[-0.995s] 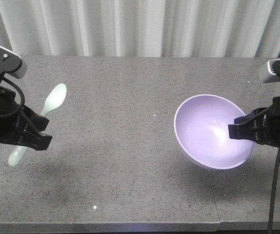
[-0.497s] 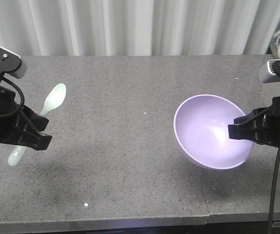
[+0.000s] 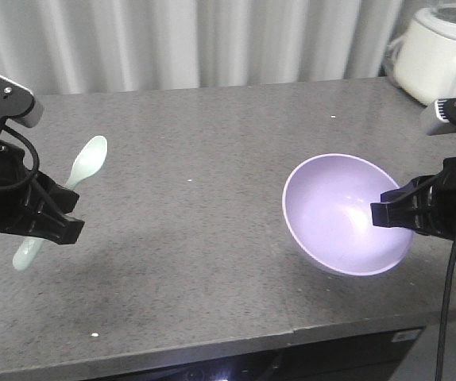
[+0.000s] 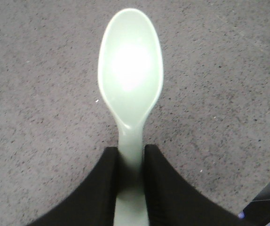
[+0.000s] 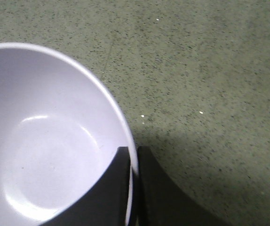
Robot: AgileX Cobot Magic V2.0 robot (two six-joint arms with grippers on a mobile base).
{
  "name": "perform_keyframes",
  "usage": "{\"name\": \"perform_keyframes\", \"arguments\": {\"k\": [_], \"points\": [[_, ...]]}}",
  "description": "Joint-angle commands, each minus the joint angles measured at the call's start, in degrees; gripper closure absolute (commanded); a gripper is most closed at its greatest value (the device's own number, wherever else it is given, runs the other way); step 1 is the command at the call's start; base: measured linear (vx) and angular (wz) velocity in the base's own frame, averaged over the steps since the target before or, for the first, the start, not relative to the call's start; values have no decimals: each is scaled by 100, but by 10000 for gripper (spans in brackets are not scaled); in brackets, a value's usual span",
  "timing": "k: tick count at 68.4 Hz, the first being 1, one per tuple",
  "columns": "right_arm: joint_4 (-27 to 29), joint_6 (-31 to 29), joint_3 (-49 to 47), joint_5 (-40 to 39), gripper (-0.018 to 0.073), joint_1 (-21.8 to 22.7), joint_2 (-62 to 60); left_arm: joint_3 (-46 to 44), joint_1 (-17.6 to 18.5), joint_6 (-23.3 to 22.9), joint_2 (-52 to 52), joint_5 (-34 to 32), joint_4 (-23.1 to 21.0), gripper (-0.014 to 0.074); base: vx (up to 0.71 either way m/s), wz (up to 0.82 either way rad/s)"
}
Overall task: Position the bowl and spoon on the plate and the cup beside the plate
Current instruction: 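Drive the base, holding spoon and bowl, toward the counter with the plate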
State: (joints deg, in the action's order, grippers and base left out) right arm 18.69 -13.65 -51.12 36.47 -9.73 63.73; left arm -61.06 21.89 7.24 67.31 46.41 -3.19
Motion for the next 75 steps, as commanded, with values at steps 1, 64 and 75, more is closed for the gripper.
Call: {"name": "perform_keyframes", "arguments": {"k": [1,64,75], "points": [[87,-50,-150,-354,563,-4,-124,-150,2,-12,-133,-330,-70,521,-2,-34],[93,-50,-150,-353,563,-4,-124,-150,2,-12,-133,-330,-70,521,0,-43],[93,-50,-150,-353,563,-4,-124,-150,2,-12,-133,-330,-70,521,-1,-42]]}}
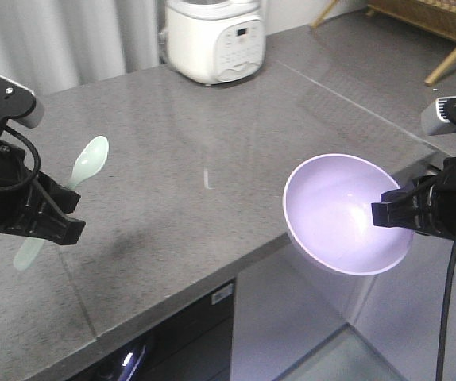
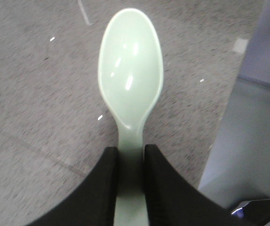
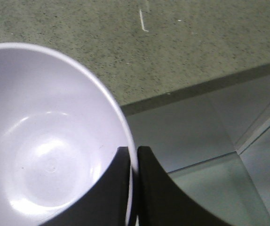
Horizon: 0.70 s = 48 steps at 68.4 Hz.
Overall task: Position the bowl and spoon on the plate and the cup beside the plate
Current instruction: 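Drive the base, holding spoon and bowl, toward the counter with the plate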
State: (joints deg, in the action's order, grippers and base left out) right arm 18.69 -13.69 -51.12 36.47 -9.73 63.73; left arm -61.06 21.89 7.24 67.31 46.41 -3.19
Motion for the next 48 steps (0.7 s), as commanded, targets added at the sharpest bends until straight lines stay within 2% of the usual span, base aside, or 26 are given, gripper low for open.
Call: {"name": "perform_keyframes", "arguments": {"k": [1,48], "points": [[93,-45,-150,-353,563,-4,-124,-150,2,-12,-133,-330,-70,521,-1,-42],[93,-45,-150,-353,563,-4,-124,-150,2,-12,-133,-330,-70,521,-2,-46]]}}
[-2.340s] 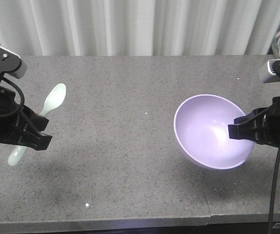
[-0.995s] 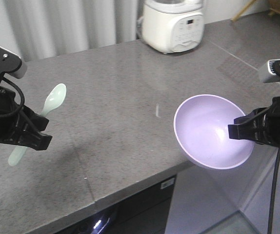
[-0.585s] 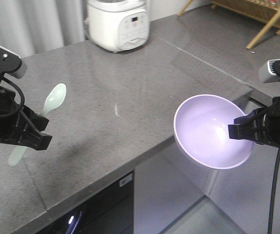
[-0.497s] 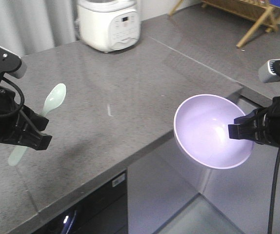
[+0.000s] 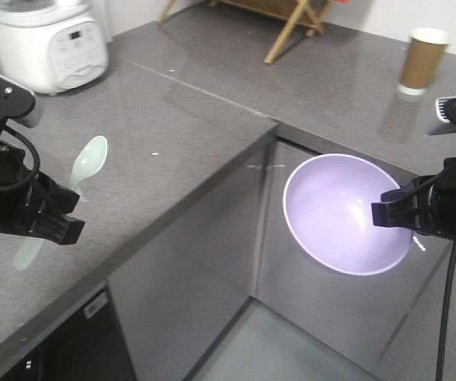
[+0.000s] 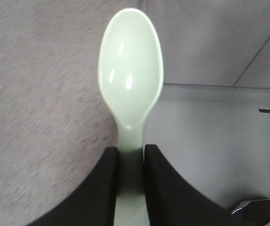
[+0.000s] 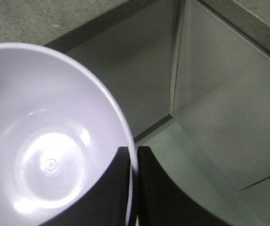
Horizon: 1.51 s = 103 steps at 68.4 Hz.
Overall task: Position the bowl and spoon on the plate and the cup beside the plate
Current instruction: 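Drive the base, holding spoon and bowl, toward the counter with the plate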
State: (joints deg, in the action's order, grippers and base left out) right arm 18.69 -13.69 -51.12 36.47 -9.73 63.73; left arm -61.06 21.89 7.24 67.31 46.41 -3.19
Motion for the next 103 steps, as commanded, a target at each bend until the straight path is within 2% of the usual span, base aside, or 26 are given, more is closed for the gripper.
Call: {"name": "perform_keyframes", "arguments": {"k": [1,43,103], "points": [[93,-45,-150,-353,563,-4,-124,-150,2,-12,-133,-330,-70,521,-2,-51],[89,-45,-150,-331,563,-4,-124,-150,2,-12,-133,-330,-70,521,0,-53],[89,-45,-150,-326,563,-4,-124,-150,2,-12,-133,-330,-70,521,6,-34]]}}
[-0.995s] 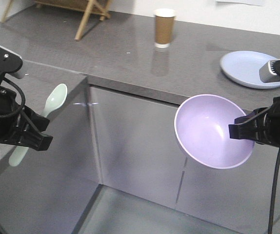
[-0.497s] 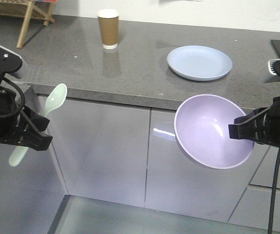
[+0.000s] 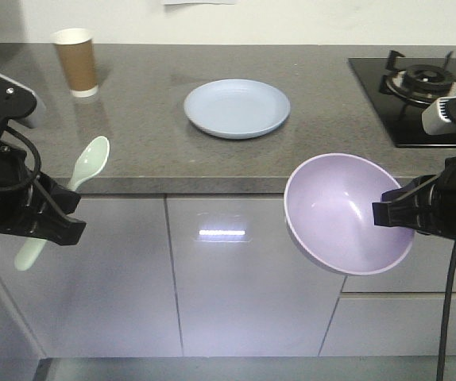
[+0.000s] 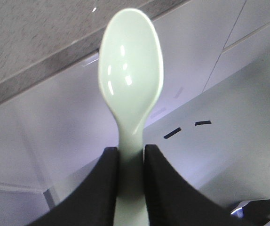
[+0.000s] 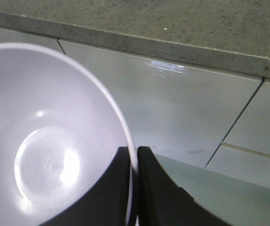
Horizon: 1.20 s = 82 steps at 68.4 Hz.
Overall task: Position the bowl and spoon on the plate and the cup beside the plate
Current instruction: 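Drive the base, holding spoon and bowl, toward the counter with the plate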
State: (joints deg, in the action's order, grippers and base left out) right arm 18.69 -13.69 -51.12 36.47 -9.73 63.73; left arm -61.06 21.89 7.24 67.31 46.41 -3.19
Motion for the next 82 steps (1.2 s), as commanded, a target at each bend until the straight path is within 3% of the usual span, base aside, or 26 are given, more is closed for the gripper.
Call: {"name": "perform_keyframes", "arguments": {"k": [1,31,82], "points": [[89,-45,-150,-326,563,-4,-124,-150,2,-12,-133,-330,-70,521,10,-34],[89,-45,-150,-326,563,-4,-124,-150,2,-12,-133,-330,-70,521,11,-19],[89,-45,-150,-307,563,-4,-124,-150,2,-12,-133,-330,-70,521,15,8]]}}
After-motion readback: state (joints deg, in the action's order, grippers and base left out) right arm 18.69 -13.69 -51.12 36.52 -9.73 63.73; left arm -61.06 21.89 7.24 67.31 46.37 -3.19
